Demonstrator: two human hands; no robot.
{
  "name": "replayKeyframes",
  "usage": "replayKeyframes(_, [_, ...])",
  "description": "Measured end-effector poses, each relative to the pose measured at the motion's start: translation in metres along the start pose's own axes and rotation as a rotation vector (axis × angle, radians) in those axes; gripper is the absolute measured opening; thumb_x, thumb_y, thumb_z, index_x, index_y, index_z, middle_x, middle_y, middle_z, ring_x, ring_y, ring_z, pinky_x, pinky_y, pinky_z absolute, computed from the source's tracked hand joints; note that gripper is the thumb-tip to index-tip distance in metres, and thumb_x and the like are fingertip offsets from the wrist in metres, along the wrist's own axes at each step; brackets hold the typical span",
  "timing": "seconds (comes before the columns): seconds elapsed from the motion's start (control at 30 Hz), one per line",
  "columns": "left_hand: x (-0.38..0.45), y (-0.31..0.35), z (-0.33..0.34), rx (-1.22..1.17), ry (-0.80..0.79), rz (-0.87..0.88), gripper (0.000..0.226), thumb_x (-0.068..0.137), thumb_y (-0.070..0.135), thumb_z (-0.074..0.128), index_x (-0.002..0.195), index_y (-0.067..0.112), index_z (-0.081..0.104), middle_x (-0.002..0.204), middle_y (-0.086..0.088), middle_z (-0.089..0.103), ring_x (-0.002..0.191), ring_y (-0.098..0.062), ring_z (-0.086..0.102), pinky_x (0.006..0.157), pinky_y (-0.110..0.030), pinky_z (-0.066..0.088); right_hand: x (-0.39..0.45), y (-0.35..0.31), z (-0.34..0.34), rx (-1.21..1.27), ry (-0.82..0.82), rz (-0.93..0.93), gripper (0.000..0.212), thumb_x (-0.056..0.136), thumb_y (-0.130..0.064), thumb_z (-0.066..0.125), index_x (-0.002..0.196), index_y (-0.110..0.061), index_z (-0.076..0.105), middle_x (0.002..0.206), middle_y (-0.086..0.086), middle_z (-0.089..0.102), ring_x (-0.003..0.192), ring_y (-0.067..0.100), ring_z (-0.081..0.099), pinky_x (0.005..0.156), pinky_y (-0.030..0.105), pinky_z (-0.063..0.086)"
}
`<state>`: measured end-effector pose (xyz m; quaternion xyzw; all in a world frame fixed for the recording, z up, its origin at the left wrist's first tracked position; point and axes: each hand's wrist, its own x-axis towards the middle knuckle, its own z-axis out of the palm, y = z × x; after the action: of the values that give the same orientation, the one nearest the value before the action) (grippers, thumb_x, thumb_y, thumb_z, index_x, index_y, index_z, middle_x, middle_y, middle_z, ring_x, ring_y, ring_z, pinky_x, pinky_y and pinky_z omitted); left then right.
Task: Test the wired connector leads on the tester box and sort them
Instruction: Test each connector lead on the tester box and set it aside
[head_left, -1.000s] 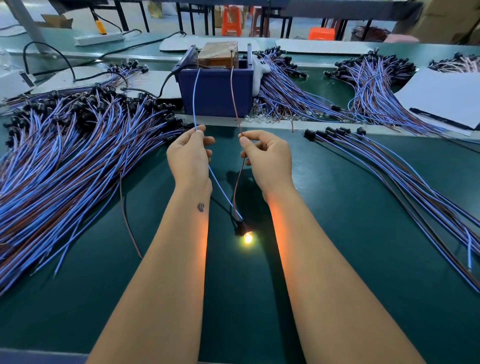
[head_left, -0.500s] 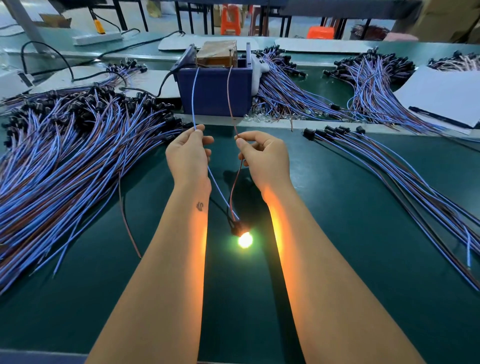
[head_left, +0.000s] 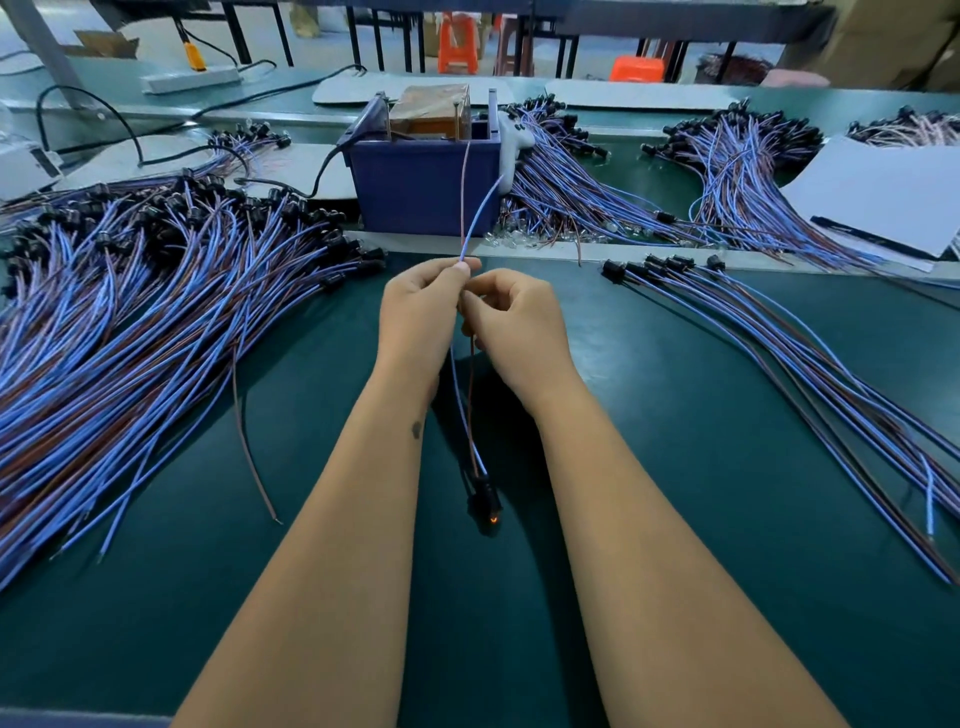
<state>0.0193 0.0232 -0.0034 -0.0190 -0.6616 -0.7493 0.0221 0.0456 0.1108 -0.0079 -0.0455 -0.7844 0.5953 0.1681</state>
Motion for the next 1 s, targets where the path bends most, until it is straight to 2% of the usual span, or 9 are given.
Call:
replayKeyframes(0.07, [0.0, 0.001, -0.002, -0.038, 0.006, -0.016, 0.017, 0.093, 0.011, 0.059, 0.089, 0.015, 0.075, 0.079, -0.002, 0.07, 0.071, -0.015, 0.062, 0.063, -0.023, 0.053, 0.0, -0.001, -0.002, -0.028, -0.059, 0.011, 0.009, 0.088, -0.014, 0.064, 0.081, -0.013, 0.07, 0.062, -0.005, 0.063, 0.061, 0.009, 0.056, 0.062, 0.029, 0.047])
replayKeyframes(0.17, [0.0, 0.003, -0.005, -0.045, 0.058, -0.039, 0.016, 0.093, 0.018, 0.061, 0.088, 0.022, 0.075, 0.057, 0.014, 0.057, 0.053, -0.007, 0.047, 0.048, -0.019, 0.04, -0.002, -0.006, -0.008, 0.018, -0.175, 0.089, 0.018, 0.088, -0.016, 0.064, 0.071, -0.018, 0.068, 0.043, -0.015, 0.045, 0.043, 0.001, 0.039, 0.046, 0.014, 0.031])
replayKeyframes(0.37, [0.0, 0.009, -0.008, -0.265, 0.086, -0.036, 0.017, 0.095, 0.013, 0.06, 0.08, 0.018, 0.067, 0.051, 0.01, 0.047, 0.045, -0.005, 0.037, 0.045, -0.019, 0.032, -0.005, -0.01, -0.021, -0.032, -0.358, 0.148, 0.014, 0.091, -0.017, 0.067, 0.079, -0.012, 0.071, 0.038, -0.014, 0.04, 0.035, 0.002, 0.033, 0.039, 0.01, 0.027])
replayKeyframes(0.47, [0.0, 0.012, -0.008, -0.387, 0.079, -0.044, 0.028, 0.1, 0.026, 0.054, 0.075, 0.017, 0.063, 0.055, 0.007, 0.052, 0.049, -0.008, 0.044, 0.048, -0.02, 0.038, -0.004, -0.011, -0.021, -0.05, -0.165, 0.058, 0.016, 0.092, -0.015, 0.064, 0.077, -0.017, 0.067, 0.046, -0.004, 0.055, 0.037, 0.004, 0.042, 0.045, 0.02, 0.038])
replayKeyframes(0.53, [0.0, 0.012, -0.009, -0.414, 0.06, -0.056, 0.035, 0.101, 0.031, 0.052, 0.07, 0.017, 0.06, 0.057, 0.005, 0.054, 0.05, -0.009, 0.046, 0.049, -0.02, 0.039, -0.004, -0.013, -0.021, -0.082, 0.028, -0.043, 0.015, 0.092, -0.017, 0.062, 0.079, -0.022, 0.065, 0.059, 0.001, 0.065, 0.052, 0.013, 0.059, 0.062, 0.038, 0.053])
replayKeyframes(0.6, [-0.001, 0.012, -0.008, -0.362, 0.022, -0.063, 0.035, 0.102, 0.031, 0.05, 0.07, 0.018, 0.058, 0.056, 0.005, 0.055, 0.05, -0.009, 0.045, 0.05, -0.021, 0.038, -0.005, -0.016, -0.021, -0.044, 0.162, -0.112, 0.012, 0.092, -0.02, 0.061, 0.081, -0.024, 0.065, 0.07, 0.002, 0.069, 0.07, 0.023, 0.066, 0.075, 0.047, 0.055])
replayKeyframes(0.7, [-0.002, 0.007, -0.004, -0.118, -0.026, -0.042, 0.035, 0.103, 0.03, 0.047, 0.074, 0.019, 0.062, 0.055, 0.007, 0.057, 0.049, -0.008, 0.044, 0.053, -0.022, 0.036, -0.007, -0.019, -0.023, 0.115, 0.267, -0.143, 0.015, 0.09, -0.029, 0.061, 0.078, -0.024, 0.066, 0.071, 0.0, 0.068, 0.074, 0.025, 0.065, 0.075, 0.044, 0.055])
replayKeyframes(0.83, [-0.008, 0.001, 0.003, 0.16, -0.148, 0.077, 0.029, 0.101, 0.023, 0.05, 0.078, 0.019, 0.067, 0.056, 0.007, 0.058, 0.052, -0.005, 0.049, 0.054, -0.015, 0.041, 0.001, -0.011, -0.03, 0.022, 0.394, -0.136, 0.011, 0.09, -0.011, 0.061, 0.084, -0.019, 0.066, 0.077, -0.001, 0.068, 0.076, 0.019, 0.065, 0.081, 0.044, 0.054])
replayKeyframes(1.0, [-0.022, -0.009, 0.019, 0.486, -0.397, 0.218, 0.012, 0.093, 0.023, 0.06, 0.082, 0.025, 0.066, 0.066, 0.004, 0.061, 0.06, -0.011, 0.05, 0.064, -0.031, 0.044, 0.009, 0.007, -0.039, -0.005, 0.406, 0.028, 0.032, 0.087, -0.001, 0.054, 0.109, -0.024, 0.054, 0.077, -0.001, 0.07, 0.078, 0.025, 0.067, 0.083, 0.043, 0.054])
